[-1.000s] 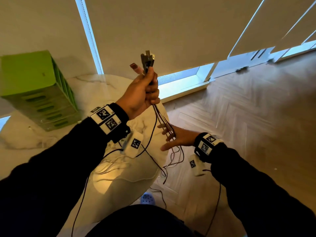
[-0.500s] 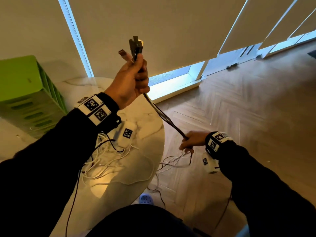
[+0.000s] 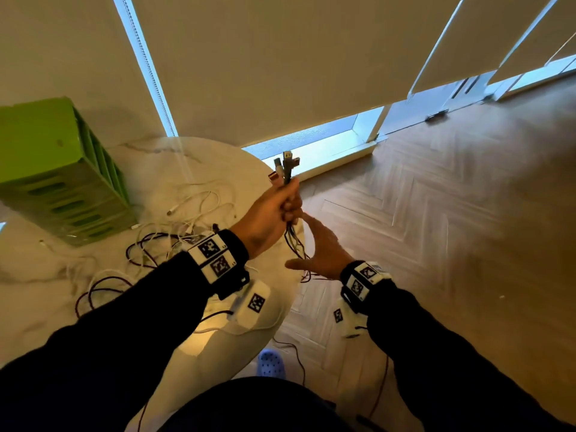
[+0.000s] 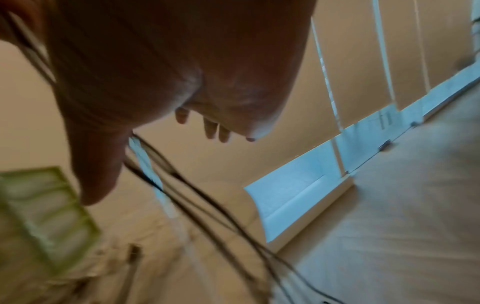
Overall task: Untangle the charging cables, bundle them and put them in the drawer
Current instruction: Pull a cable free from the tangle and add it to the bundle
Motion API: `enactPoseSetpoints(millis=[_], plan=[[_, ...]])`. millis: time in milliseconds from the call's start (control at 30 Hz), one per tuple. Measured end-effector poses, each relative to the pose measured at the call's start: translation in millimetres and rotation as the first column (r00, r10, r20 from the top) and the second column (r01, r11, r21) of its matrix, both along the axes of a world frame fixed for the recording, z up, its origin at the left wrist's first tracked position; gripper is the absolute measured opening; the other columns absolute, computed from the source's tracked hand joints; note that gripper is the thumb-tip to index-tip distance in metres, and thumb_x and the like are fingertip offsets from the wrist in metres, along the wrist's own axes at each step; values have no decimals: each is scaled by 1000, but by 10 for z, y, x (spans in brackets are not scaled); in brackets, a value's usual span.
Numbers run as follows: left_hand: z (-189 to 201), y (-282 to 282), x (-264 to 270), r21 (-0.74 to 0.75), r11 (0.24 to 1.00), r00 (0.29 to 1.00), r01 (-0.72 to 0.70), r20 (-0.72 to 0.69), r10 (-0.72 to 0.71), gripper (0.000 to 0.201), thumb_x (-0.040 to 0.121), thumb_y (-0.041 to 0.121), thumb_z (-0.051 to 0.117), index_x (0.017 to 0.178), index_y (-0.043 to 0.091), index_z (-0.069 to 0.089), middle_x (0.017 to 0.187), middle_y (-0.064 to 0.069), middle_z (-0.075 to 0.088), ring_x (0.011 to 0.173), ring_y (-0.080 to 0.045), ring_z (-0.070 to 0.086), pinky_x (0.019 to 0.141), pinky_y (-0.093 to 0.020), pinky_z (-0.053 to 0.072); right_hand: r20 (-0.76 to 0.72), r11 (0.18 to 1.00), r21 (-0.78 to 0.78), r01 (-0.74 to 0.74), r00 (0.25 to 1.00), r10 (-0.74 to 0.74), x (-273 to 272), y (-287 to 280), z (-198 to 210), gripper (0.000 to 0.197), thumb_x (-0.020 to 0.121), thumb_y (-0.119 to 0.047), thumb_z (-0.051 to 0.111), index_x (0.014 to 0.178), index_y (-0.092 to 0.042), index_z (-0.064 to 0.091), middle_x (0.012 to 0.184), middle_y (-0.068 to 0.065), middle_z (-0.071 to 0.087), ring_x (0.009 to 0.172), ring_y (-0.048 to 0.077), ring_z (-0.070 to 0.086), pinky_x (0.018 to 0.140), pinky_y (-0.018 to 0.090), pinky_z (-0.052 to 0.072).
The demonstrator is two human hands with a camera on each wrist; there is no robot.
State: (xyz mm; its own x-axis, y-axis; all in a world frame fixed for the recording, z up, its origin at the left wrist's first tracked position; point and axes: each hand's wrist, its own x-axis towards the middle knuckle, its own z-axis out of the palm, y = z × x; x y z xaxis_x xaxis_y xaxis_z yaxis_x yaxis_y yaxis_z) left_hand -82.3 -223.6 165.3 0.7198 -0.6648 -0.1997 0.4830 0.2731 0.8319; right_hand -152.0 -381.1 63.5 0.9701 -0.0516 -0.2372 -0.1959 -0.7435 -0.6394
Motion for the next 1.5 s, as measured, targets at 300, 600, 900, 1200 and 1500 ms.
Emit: enactPoseSetpoints(millis=[300, 600, 900, 1200, 1500], plan=[[-157, 534, -52, 57, 939, 934, 339, -140, -328, 28, 85, 16, 46, 70, 21, 24, 61, 3, 19, 56, -13, 19, 62, -29, 22, -579, 953, 212, -215, 758, 300, 16, 30, -193, 30, 88, -38, 75, 67, -18, 68, 74, 8, 73, 60, 7, 61, 71, 20, 48], [-278, 1146, 203, -45, 858, 855, -512, -124, 503, 34, 107, 29, 36, 74, 23, 35, 61, 9, 31, 57, -8, 27, 57, -24, 28, -599, 768, 63, -637, 591, 540, 205, 954, -231, 51, 88, -47, 69, 52, -19, 46, 55, 2, 45, 54, 17, 44, 60, 32, 38], [-458, 1866, 244, 241, 703, 740, -669, 124, 662, 30, 108, 30, 40, 79, 28, 34, 60, 12, 31, 50, -3, 27, 49, -18, 26, -410, 669, 312, -674, 540, 735, 155, 1960, -401, 42, 76, -58, 78, 80, -35, 43, 77, -10, 48, 68, 11, 47, 64, 27, 40], [-639, 2246, 351, 362, 632, 709, -685, 132, 693, 32, 108, 28, 39, 77, 29, 31, 62, 10, 23, 53, -6, 20, 53, -24, 17, -123, 896, 167, -411, 893, 432, 1380, 1593, -378, 45, 99, -48, 53, 116, -6, 59, 118, 12, 56, 95, 18, 59, 91, 28, 50], [-827, 2068, 615, 426, 652, 762, -626, 159, 628, 28, 107, 31, 42, 82, 24, 35, 60, 14, 33, 51, -3, 31, 50, -20, 29, -293, 725, -110, -680, 719, 630, 1831, 1678, -764, 29, 106, -25, 41, 108, -4, 60, 111, 16, 63, 103, 32, 58, 79, 34, 35]])
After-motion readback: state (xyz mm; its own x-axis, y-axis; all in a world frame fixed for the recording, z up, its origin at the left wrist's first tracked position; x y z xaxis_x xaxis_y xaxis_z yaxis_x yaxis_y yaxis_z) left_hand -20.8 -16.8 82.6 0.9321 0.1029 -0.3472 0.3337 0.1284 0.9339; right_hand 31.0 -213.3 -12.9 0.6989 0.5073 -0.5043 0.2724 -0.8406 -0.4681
